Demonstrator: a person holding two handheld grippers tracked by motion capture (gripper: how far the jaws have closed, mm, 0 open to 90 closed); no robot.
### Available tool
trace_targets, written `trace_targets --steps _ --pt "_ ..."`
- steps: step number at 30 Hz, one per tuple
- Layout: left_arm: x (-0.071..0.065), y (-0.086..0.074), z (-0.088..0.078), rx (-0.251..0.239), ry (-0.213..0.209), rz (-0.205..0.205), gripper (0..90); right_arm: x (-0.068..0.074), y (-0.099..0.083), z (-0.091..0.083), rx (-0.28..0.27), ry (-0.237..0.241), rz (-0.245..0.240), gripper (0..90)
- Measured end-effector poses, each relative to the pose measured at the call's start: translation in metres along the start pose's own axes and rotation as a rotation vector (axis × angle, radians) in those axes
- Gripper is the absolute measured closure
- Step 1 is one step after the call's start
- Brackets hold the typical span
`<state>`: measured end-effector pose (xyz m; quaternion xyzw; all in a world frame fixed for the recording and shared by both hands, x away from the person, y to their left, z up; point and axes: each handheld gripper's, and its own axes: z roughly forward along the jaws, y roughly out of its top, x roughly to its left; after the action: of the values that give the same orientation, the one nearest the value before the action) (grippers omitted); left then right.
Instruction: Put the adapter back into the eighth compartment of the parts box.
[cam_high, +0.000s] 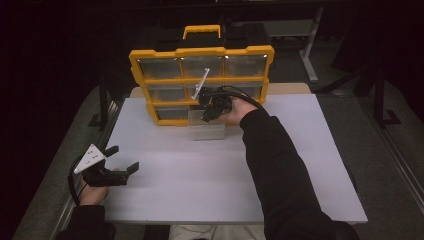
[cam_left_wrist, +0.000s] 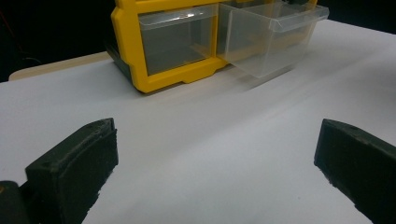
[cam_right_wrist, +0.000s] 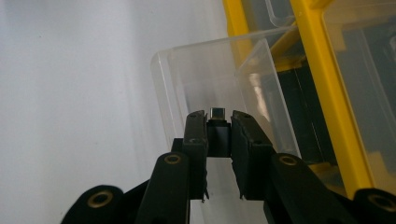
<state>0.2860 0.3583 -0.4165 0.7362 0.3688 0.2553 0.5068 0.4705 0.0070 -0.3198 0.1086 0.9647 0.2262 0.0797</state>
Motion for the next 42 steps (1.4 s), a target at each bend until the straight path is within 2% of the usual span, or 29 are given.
trace_targets --steps 13,14,20,27,30,34,37,42 --pt "0.0 0.0 0.001 0.002 -0.002 0.003 0.0 -0.005 0.002 0.015 -0.005 0.007 -0.004 74.8" --pt "0.0 0.0 0.0 0.001 -0.002 0.003 0.0 -0.005 0.002 0.016 0.004 0.008 0.01 74.8" --pt "0.0 0.0 0.0 0.0 -0.001 0.003 0.0 -0.005 0.003 0.023 0.015 0.014 0.013 74.7" --pt "0.0 0.0 0.0 -0.002 -0.002 0.001 0.0 -0.003 0.004 0.022 0.011 0.01 0.006 70.7" --pt "0.0 0.0 0.0 0.0 -0.004 0.003 0.0 -0.004 0.003 0.019 -0.004 0.001 -0.013 68.0" --pt "0.0 0.0 0.0 -0.002 -0.006 0.001 0.0 -0.001 0.002 0.012 0.004 -0.008 0.012 61.0" --pt "0.0 0.0 0.0 -0.001 -0.006 0.001 0.0 -0.001 0.0 0.007 0.006 -0.02 0.013 54.1" --pt "0.0 0.0 0.0 -0.002 -0.006 0.0 0.0 0.002 -0.006 -0.001 -0.017 -0.026 0.036 42.8"
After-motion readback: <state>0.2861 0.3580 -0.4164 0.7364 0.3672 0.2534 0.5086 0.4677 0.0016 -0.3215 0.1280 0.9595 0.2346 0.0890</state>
